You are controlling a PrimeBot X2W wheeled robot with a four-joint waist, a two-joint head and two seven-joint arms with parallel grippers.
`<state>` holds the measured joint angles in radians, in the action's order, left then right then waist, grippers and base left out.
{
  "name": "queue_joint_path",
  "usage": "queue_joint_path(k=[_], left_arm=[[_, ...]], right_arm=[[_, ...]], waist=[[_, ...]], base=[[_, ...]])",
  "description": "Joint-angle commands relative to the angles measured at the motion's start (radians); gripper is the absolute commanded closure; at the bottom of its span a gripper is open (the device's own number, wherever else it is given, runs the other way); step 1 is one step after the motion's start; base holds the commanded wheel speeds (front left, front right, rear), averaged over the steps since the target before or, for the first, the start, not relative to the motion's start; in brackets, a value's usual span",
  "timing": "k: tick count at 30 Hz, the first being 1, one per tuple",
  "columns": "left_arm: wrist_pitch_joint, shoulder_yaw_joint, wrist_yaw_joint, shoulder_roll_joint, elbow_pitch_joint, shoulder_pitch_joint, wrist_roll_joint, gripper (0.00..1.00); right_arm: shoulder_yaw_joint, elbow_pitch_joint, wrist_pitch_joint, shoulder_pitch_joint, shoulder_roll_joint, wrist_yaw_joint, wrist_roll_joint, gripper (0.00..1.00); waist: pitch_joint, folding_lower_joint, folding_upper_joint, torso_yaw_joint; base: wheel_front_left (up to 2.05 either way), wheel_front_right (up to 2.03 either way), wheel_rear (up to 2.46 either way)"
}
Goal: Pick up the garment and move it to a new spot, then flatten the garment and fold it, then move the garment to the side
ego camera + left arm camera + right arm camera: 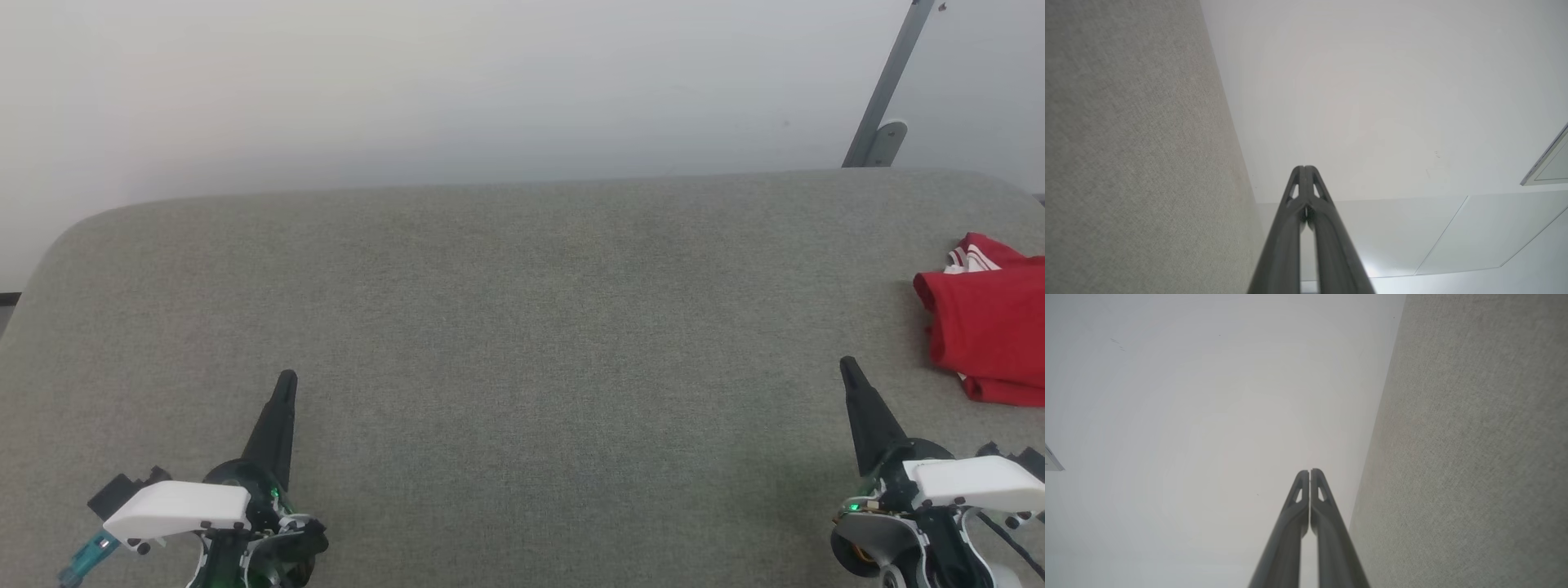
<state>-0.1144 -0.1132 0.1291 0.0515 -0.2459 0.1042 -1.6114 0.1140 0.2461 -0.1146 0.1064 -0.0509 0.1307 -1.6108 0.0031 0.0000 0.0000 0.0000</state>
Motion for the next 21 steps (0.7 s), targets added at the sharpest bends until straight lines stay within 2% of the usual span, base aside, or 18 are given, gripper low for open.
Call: queue_joint_path(k=[1,21], left_arm=[[-0.003,0.0,0.003,-0.003,0.001,0.011,-0.003,1.0],[-0.003,0.0,0.003,-0.003,0.001,0.011,-0.003,1.0]], right_arm=[[0.001,-0.003,-0.002,0.005,0.004,0.0,-0.004,1.0],[0.001,-0.003,-0.002,0.005,0.004,0.0,-0.004,1.0]], waist=[[0.0,0.0,0.0,0.0],[0.0,0.0,0.0,0.0]], base=[[0.0,0.0,0.0],[0.0,0.0,0.0]])
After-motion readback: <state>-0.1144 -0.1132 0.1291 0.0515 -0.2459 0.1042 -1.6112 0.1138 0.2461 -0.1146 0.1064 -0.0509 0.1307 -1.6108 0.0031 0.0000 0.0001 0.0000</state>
